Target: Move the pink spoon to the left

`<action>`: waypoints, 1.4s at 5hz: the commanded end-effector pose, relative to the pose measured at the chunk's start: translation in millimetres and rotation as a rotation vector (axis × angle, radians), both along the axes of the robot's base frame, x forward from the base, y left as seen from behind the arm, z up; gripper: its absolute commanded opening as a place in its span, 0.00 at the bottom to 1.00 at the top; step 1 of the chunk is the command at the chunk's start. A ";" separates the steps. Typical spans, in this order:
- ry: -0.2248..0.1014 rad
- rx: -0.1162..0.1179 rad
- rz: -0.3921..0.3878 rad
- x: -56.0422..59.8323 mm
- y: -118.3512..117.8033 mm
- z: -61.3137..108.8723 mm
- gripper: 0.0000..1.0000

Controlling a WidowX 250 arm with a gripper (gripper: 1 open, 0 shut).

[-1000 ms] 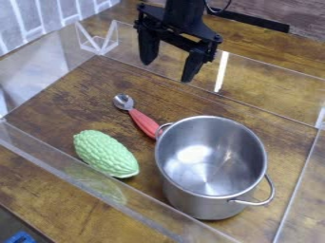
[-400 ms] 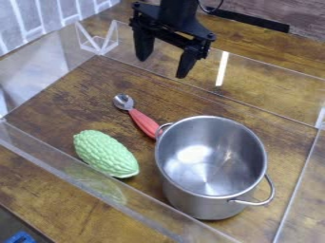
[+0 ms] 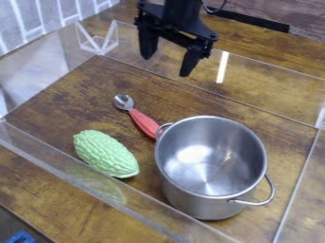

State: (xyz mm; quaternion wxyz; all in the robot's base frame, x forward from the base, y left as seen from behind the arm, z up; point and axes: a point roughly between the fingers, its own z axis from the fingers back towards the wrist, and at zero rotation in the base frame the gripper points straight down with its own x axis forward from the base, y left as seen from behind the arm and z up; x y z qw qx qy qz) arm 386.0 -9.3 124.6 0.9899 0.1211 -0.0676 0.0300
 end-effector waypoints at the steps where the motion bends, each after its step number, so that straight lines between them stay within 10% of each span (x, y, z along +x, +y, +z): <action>1: -0.062 -0.001 -0.059 12.5 -6.8 28.3 1.00; 7: -0.073 -0.006 -0.031 7.1 6.5 32.0 1.00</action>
